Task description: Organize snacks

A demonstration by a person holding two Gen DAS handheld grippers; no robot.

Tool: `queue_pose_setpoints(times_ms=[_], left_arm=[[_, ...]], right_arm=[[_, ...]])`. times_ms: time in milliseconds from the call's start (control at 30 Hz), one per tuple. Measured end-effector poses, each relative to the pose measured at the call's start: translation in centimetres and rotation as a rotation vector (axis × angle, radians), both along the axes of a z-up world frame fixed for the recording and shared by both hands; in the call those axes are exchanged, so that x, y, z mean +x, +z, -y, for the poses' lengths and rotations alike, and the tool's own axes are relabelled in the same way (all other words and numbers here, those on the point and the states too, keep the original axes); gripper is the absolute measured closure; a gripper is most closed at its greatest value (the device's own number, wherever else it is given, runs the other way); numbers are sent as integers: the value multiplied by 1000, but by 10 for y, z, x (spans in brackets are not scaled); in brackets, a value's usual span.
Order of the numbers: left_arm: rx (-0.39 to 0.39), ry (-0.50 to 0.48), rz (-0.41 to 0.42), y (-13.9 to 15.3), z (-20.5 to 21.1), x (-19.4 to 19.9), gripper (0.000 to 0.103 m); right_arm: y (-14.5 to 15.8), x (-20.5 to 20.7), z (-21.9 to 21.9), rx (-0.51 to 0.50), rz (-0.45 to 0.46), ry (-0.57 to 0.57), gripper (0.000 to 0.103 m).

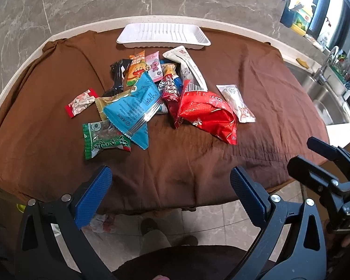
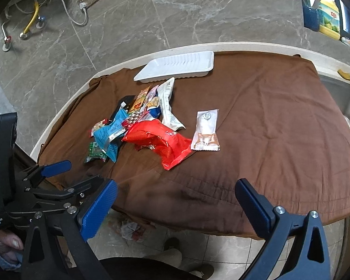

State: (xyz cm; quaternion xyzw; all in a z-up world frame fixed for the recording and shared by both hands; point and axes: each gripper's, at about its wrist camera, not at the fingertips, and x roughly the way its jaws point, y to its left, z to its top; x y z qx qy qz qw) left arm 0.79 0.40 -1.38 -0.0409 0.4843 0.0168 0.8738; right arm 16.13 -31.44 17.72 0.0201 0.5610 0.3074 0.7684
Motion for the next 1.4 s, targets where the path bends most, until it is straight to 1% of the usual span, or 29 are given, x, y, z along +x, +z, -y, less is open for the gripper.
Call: queue_pose_setpoints(times_ms=[167,233,267,333,367,400,433,467,500,533,567,600,633,700,767,833,867,900,933,1000,1067,1167,1233,1300,1367,1400], left_arm=[[24,9,8,1,-5,5,0],[29,4,16,3,-8,8,0],[44,1,25,4,-9,10,0],[68,-16,49,6,-11,14,4],[85,-24,61,7,-11,15,9],[112,-42,72,8,-10,18,19],[141,-66,79,8,-10,20,26],[171,-86,79,7,-9,23,40],[187,-102,74,5,-8,25,53],[194,-123,67,2,-8,29,59],[207,-141,54,-2,-9,32,69],[215,-155,50,-6,-9,35,71],[208,-166,59,-10,-10,36,71],[249,-188,71,-14,-10,39,71],[312,-226,98,-16,-8,42,71],[363,-261,102,-16,-8,46,71],[375,-286,101,-18,-9,48,71],[402,-299,98,-17,-8,51,71],[433,-311,103,-19,-8,54,71],[475,-344,106,-21,-7,59,70],[503,-376,107,-25,-7,63,70],[513,-410,112,-28,-8,68,70],[516,-438,127,-30,-8,72,68],[531,-457,143,-32,-7,75,56],[539,-467,153,-33,-8,80,50],[535,-476,150,-34,-9,83,50]], right_arm=[[1,3,-3,3,28,30,1],[1,4,-5,-6,50,50,5],[0,5,-8,-14,60,66,6],[0,6,-11,-30,89,89,9],[0,6,-14,-44,109,106,11],[0,6,-17,-57,125,122,16],[-1,7,-20,-70,141,139,27],[-3,7,-24,-84,153,159,32],[-5,8,-28,-100,162,178,42],[-8,9,-33,-115,171,198,52],[-10,10,-36,-125,177,214,58],[-13,10,-41,-139,184,233,67],[-15,11,-44,-151,192,245,70],[-20,12,-53,-171,207,271,70],[-22,11,-60,-187,227,287,65],[-24,11,-69,-201,257,306,50],[-24,11,-72,-205,273,312,46],[-23,11,-76,-207,291,320,40],[-23,12,-80,-214,316,326,36],[-24,15,-88,-227,337,343,34],[-29,18,-96,-249,347,364,34],[-35,22,-107,-268,350,392,34],[-40,22,-113,-281,344,416,34],[-44,21,-119,-291,345,428,34],[-47,25,-121,-282,321,430,34],[-49,25,-122,-283,317,427,34]])
